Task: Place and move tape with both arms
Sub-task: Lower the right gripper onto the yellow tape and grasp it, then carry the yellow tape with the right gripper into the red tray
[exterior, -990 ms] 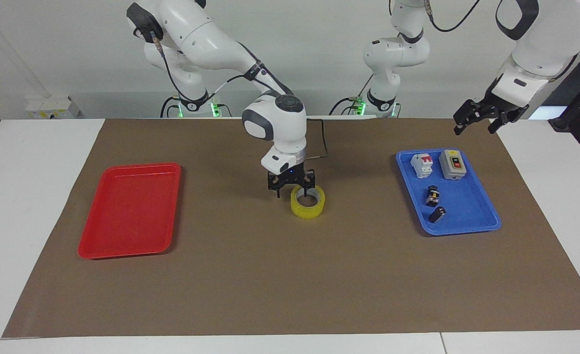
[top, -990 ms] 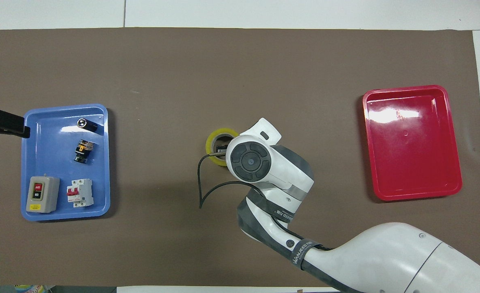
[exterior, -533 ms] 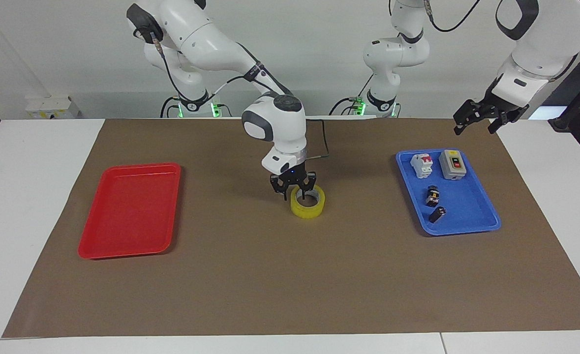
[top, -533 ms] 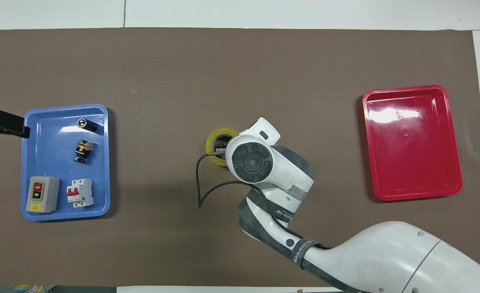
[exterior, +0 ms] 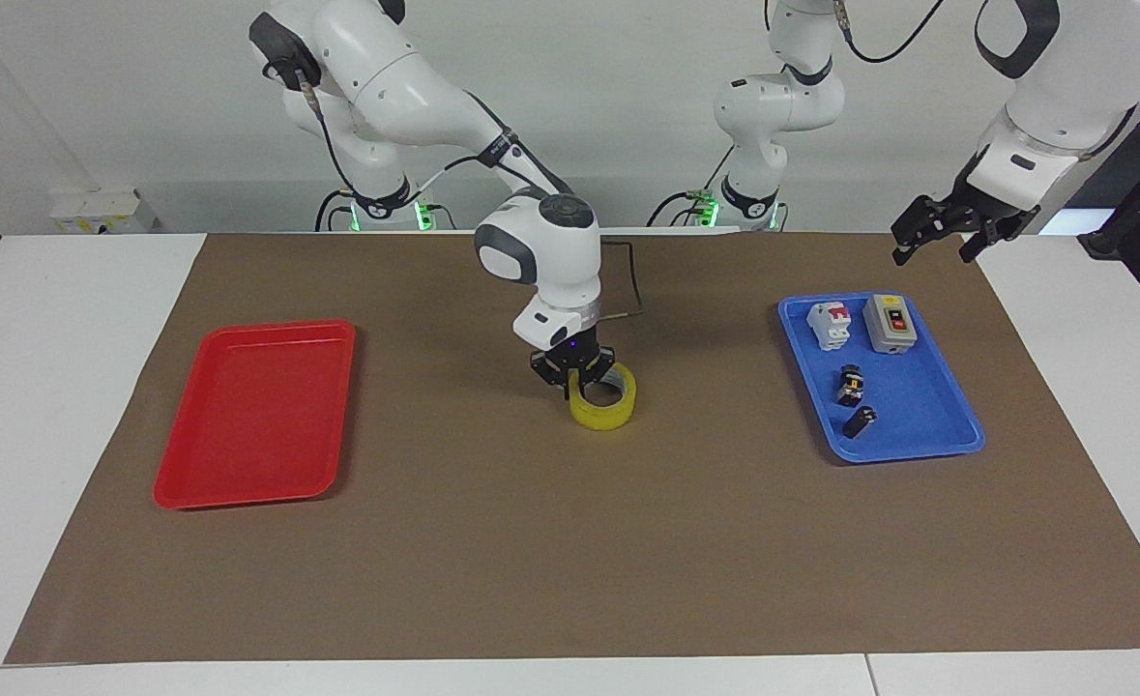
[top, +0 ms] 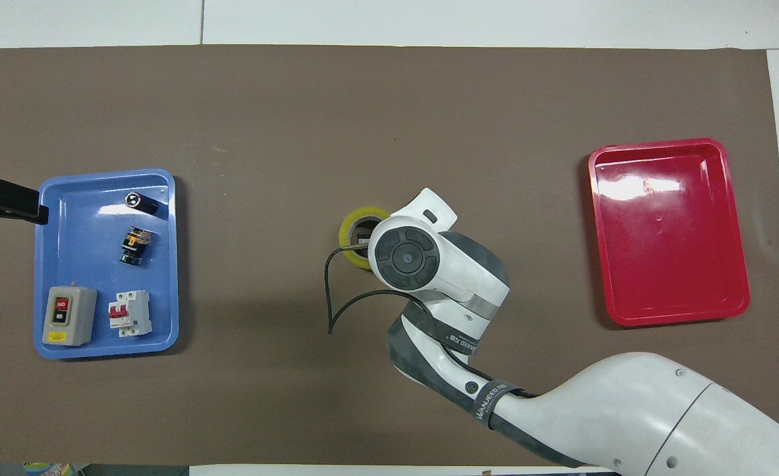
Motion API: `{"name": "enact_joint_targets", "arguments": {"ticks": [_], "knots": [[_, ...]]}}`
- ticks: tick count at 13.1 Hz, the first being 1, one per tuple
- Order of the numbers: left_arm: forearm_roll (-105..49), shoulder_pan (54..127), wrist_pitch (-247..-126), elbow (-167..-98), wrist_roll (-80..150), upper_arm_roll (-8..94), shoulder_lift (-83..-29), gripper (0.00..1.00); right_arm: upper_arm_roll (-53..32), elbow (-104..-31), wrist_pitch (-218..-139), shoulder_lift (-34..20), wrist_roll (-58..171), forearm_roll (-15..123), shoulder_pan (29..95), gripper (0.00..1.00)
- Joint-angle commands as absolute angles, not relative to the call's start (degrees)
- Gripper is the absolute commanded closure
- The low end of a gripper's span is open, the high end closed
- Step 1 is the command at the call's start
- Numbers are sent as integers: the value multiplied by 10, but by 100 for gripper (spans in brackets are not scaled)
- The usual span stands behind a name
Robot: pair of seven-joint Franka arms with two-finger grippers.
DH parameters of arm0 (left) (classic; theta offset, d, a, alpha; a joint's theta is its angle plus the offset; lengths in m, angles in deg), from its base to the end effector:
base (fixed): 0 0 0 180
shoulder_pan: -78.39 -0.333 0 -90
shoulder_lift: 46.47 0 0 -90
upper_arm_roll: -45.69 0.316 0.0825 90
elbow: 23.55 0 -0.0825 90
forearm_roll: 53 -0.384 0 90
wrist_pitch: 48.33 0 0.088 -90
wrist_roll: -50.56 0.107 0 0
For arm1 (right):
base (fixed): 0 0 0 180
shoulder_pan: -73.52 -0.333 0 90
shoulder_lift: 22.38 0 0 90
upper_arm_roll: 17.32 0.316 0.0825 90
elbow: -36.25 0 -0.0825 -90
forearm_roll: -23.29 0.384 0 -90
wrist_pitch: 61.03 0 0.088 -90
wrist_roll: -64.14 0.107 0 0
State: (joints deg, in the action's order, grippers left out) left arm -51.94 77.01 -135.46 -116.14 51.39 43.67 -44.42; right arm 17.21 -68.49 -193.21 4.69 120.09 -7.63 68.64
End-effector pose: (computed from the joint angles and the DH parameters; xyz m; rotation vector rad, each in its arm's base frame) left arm 0.5373 -0.0084 0.6186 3.1226 -0.0406 -0.0929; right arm 0.5294 0.3797 0.3237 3.1066 -0.0151 0.3058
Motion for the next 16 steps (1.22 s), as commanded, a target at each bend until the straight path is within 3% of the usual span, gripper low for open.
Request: {"name": "enact_joint_targets", "arguments": {"ticks": [1,4,5,8,11,16], "knots": [[-510,770,-1345,-1160,520,440,-439,0,151,-652,-1853,-25,1090,-28,711,100],[-510,770,-1345,-1161,520,440,-439,0,27,-663,-1775,-134,822,162,727,100],[-510,770,-1345,-1161,520,440,-439,0,-18,-669,-1739,-152,759,171,727,100],[-510,770,-1345,-1160,520,440,-439,0,-125,-727,-1733,-198,611,202,728,100],[-510,770,-1345,-1161,520,440,-439,0,-248,-815,-1842,-217,427,253,728,100],[-510,770,-1345,-1160,520,440,-439,0,-299,-927,-2006,-211,359,253,739,100]]}}
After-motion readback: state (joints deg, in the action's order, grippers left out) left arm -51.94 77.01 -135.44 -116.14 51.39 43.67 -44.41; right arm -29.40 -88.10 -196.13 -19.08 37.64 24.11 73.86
